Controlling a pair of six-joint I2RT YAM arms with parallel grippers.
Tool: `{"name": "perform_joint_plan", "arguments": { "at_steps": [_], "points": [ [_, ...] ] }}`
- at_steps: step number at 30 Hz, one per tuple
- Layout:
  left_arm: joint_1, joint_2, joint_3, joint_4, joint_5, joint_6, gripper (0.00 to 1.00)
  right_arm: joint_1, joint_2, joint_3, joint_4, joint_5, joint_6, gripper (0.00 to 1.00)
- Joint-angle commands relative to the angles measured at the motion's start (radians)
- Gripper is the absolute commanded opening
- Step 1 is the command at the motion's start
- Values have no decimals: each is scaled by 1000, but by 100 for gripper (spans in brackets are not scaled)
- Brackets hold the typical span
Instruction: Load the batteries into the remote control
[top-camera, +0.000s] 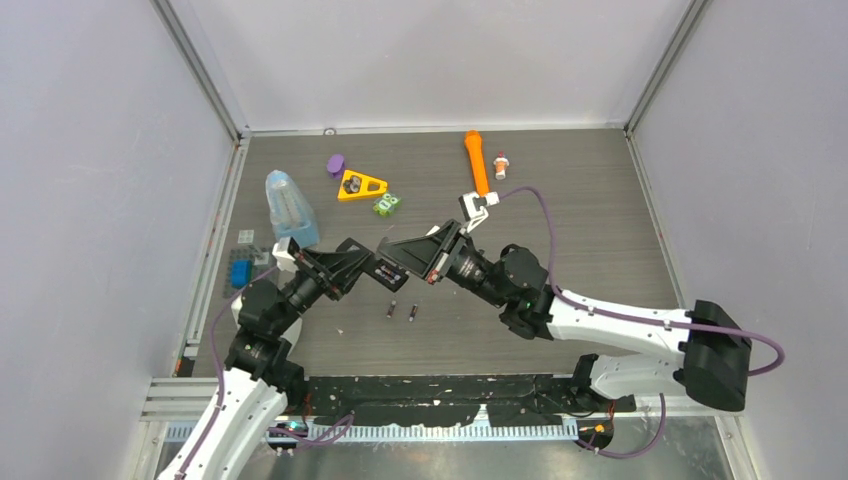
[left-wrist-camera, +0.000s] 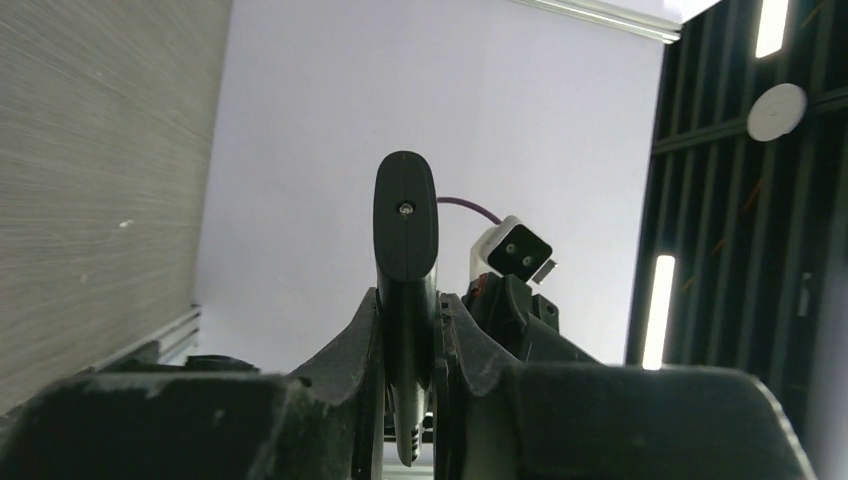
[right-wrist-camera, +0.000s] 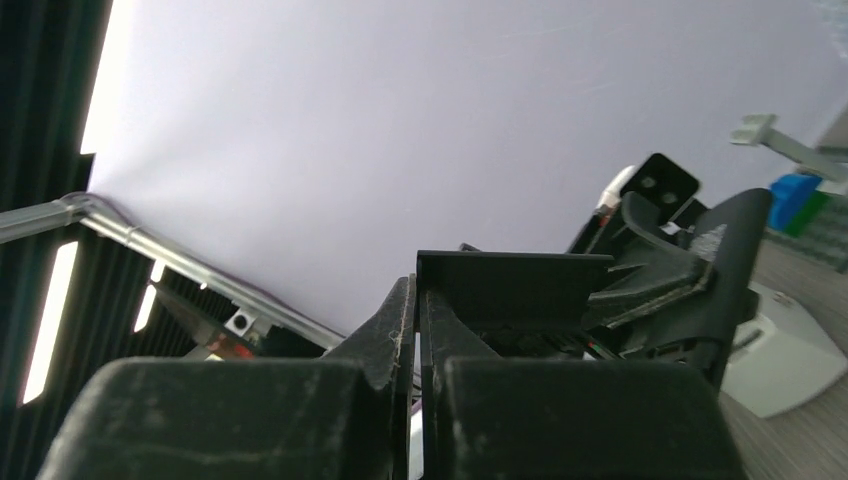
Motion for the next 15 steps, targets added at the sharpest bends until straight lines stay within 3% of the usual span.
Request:
{"name": "perform_joint_plan", "arguments": {
  "at_steps": [1, 15],
  "points": [
    [3, 4, 58, 101, 15, -110, 0, 33, 67, 65, 245, -34, 18, 5],
    [3, -17, 38, 146, -43, -192, 0, 50, 52, 28, 154, 24, 69, 5]
  ]
}}
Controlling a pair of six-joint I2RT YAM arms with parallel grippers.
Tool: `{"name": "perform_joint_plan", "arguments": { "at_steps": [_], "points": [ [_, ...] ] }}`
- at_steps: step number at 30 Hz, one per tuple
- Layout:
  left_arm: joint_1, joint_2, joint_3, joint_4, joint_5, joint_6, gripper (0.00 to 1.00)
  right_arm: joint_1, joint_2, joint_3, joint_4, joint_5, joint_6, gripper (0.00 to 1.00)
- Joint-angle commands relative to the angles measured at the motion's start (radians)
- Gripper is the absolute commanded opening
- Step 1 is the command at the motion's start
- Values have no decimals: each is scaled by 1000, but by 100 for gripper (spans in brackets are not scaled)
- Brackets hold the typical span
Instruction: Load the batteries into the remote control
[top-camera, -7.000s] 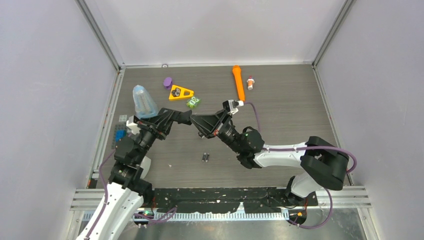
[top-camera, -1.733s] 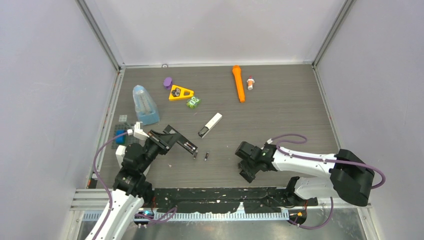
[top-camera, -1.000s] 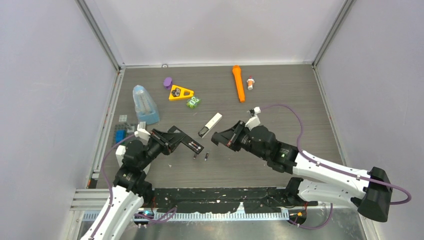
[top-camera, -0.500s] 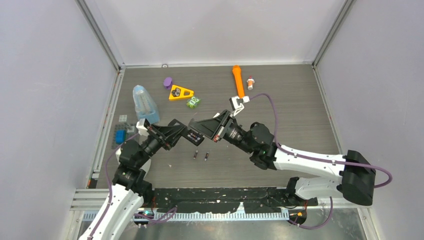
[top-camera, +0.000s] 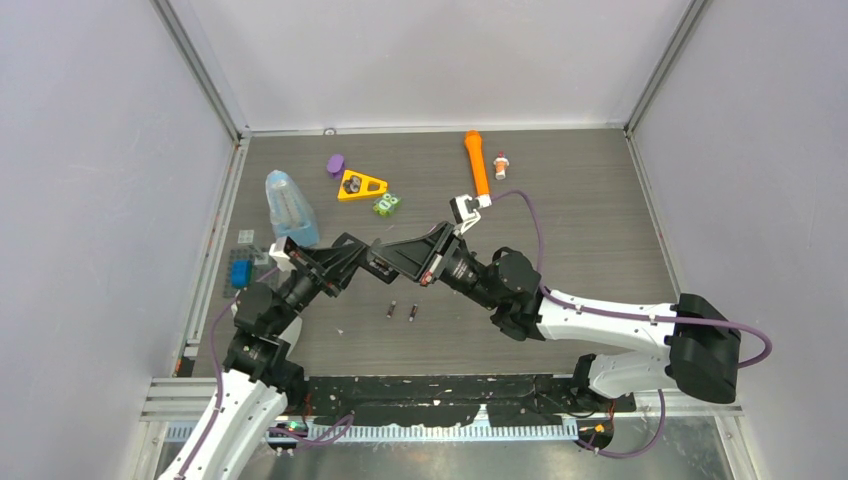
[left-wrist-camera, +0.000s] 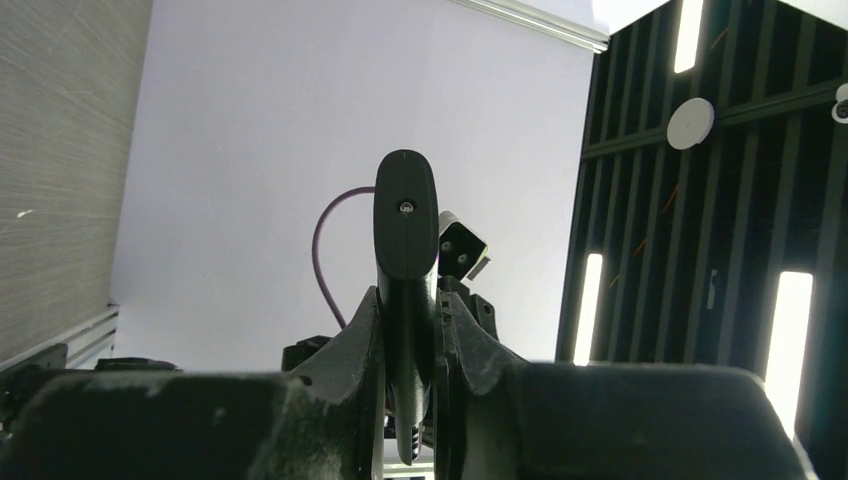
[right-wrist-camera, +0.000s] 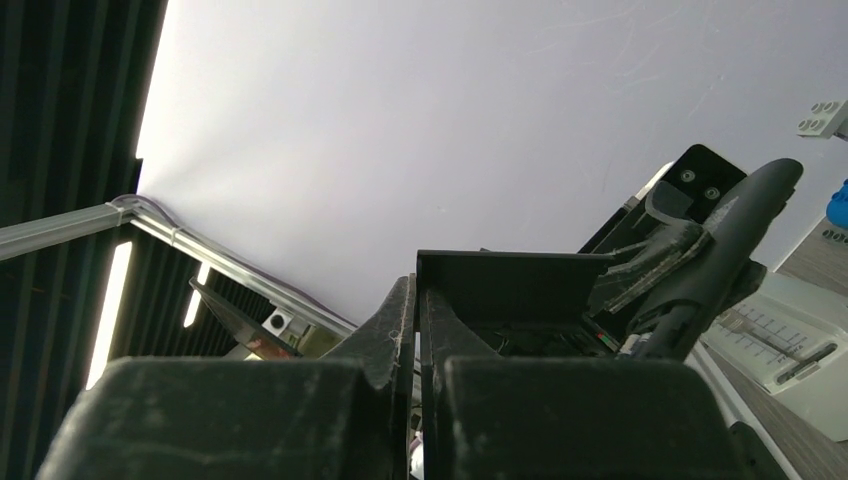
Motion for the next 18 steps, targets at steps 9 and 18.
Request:
{"name": "perform_joint_plan", "arguments": {
  "at_steps": [9, 18],
  "points": [
    [3, 8, -1, 140, -53, -91, 0, 11, -86, -12, -92, 55, -5, 7],
    [3, 2, -5, 155, -75, -107, 0, 10, -93, -22, -147, 49, 28, 15]
  ]
}}
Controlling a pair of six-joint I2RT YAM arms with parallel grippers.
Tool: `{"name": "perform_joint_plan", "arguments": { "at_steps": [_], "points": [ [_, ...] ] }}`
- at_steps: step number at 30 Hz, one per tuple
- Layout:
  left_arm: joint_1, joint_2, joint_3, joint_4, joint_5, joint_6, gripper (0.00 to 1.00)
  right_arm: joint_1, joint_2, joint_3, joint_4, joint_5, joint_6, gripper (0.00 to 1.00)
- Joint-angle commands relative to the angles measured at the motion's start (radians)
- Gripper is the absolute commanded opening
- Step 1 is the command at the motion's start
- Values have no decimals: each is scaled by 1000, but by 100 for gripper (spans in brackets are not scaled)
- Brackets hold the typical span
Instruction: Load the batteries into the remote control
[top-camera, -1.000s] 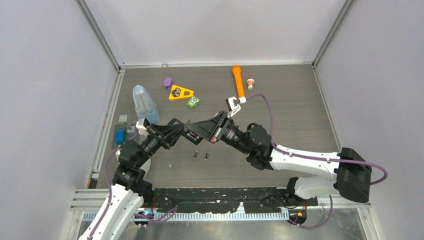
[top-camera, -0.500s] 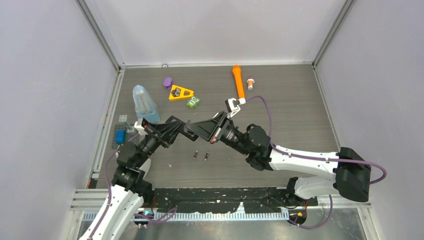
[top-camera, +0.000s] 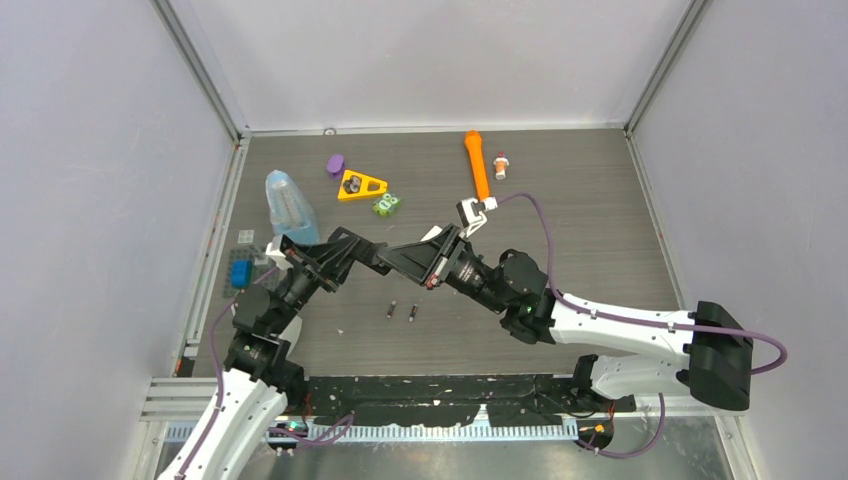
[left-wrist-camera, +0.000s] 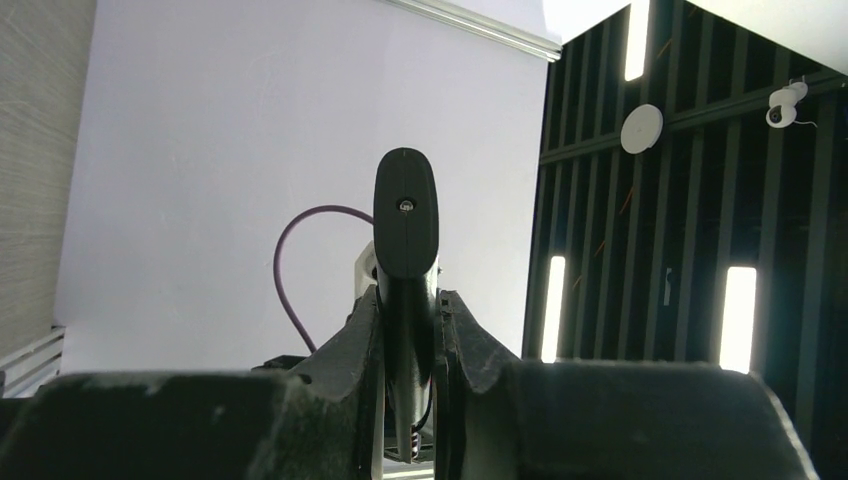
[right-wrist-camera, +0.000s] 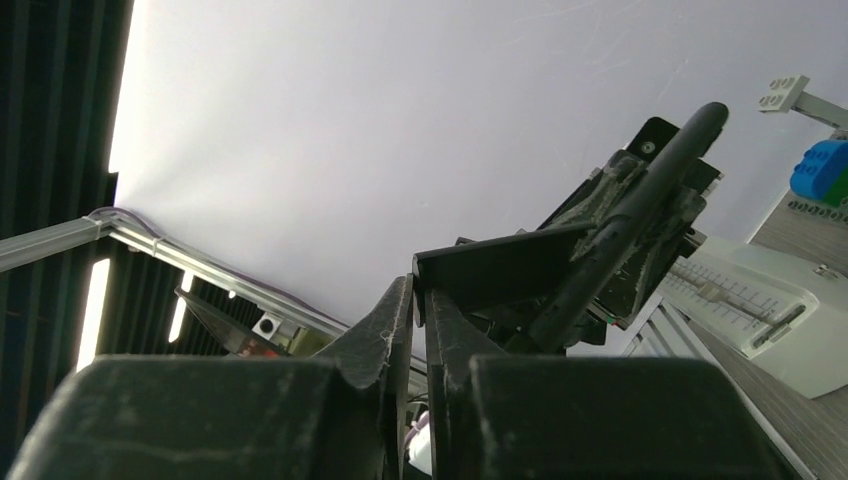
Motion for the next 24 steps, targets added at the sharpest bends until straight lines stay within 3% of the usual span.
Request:
{"name": "perform_joint_plan", "arguments": {
  "at_steps": [1, 15, 24],
  "points": [
    [3, -4, 1, 80, -26, -42, 0, 4, -16, -13, -26, 15, 26, 15],
    [3, -29, 0, 31, -47, -28, 0, 1, -48, -70, -57, 67, 54, 15],
    [3, -27, 16, -9, -45, -6, 0, -1, -64, -72, -107, 75, 71, 28]
  ]
}}
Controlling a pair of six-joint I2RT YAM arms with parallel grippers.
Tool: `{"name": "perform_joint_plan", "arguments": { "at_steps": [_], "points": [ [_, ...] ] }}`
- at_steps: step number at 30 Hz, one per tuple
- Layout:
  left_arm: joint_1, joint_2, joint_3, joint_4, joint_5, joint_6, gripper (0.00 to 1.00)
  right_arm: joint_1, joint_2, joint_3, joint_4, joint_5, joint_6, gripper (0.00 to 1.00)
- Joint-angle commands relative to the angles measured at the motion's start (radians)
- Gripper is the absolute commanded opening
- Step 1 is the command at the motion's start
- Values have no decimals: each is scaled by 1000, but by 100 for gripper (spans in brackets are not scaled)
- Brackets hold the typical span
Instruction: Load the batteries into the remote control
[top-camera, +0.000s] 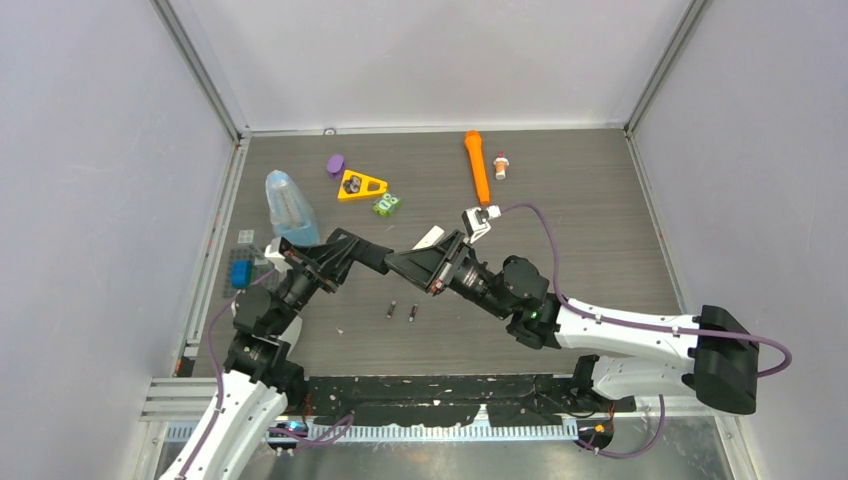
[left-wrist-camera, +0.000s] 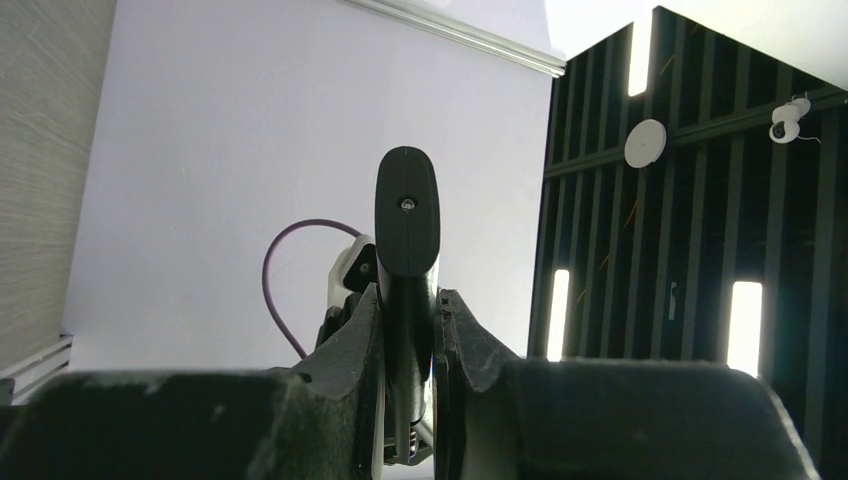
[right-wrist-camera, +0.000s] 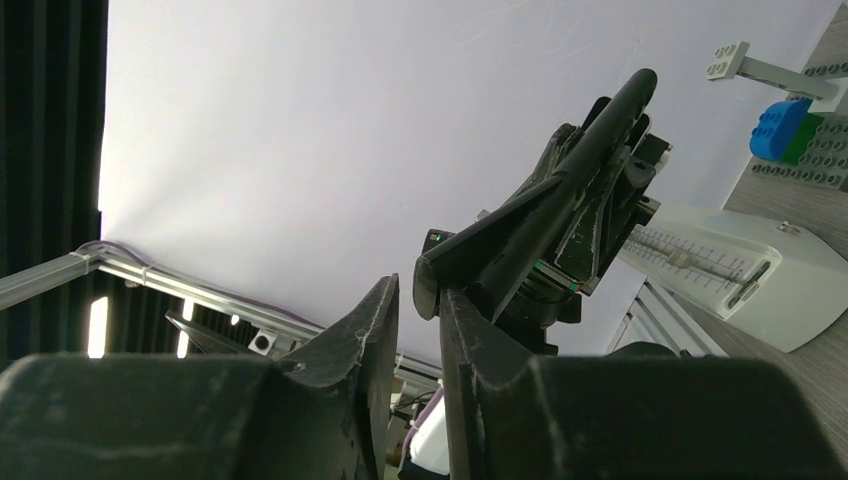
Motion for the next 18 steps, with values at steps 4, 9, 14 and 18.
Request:
{"name": "perform_joint_plan", "arguments": {
  "at_steps": [4, 9, 14, 18],
  "points": [
    [3, -22, 25, -20, -28, -2, 0, -2, -32, -8, -76, 40, 14, 29],
    [3, -26, 24, -45, -38, 8, 0, -2, -43, -11, -89, 45, 20, 30],
    [3, -27, 28, -58, -58, 34, 0, -2, -57, -10, -103, 44, 18, 31],
    [3, -29, 40, -76, -80, 72, 0, -4, -70, -7, -122, 43, 8, 32]
  ]
}}
